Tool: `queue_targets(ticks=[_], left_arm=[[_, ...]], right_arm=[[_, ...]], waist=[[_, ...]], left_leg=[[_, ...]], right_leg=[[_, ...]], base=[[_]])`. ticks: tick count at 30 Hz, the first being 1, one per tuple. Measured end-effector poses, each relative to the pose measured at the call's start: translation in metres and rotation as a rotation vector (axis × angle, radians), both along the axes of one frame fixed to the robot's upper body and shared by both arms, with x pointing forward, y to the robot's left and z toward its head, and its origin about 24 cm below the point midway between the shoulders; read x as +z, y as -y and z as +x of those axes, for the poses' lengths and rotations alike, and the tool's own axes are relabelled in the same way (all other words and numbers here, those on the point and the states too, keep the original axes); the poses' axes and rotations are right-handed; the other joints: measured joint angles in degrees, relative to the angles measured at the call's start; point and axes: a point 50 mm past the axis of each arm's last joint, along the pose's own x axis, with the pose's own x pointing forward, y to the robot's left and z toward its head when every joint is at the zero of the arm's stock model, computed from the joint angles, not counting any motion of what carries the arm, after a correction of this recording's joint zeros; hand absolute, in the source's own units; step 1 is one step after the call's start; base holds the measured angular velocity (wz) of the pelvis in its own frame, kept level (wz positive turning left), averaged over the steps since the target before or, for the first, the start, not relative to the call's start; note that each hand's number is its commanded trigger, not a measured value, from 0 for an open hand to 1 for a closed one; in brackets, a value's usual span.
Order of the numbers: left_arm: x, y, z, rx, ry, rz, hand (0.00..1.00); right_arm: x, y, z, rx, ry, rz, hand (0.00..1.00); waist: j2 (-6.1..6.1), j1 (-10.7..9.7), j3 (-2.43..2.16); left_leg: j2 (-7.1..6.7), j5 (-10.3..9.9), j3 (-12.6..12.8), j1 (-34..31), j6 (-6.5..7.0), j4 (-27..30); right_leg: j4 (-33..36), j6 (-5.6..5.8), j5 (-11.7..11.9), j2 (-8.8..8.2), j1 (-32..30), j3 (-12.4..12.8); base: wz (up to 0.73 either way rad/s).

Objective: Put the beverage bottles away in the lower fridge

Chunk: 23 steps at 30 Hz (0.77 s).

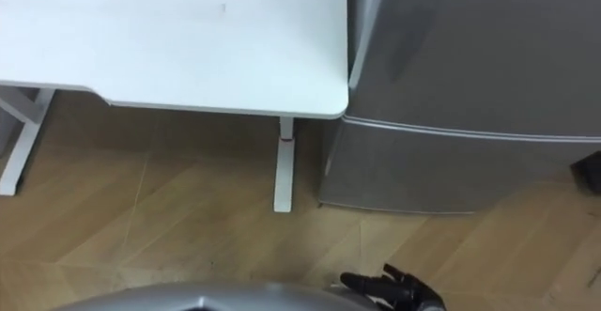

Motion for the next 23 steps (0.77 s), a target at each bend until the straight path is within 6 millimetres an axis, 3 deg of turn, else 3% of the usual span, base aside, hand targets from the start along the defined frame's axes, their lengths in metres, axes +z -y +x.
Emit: queue_targets(ticks=[7,23], left_arm=[[-0.0018,0.0034,-0.0095,0.036,-0.06,-0.026,0.0],[-0.0026,0.0063,-0.0113,0.061,-0.082,-0.06,0.0]], right_arm=[[-0.0008,0.0003,-0.0007,-0.001,-0.027,-0.011,0.0],[-0.0007,0.0003,0.0032,0.048,-0.04,-0.013,0.0]], waist=[[0.0,0.03,-0.03],[0.11,-0.08,-0.1]], left_leg=[[-0.11,-0.05,-0.01,0.01,0.07,0.01],[-0.26,-0.05,-0.05,-0.11,0.07,0.21]], right_leg=[[-0.11,0.17,-0.05,-0.11,0.15,-0.09],[-0.13,0.33,-0.34,-0.34,0.26,-0.32]], base=[[0.0],[0.0]])
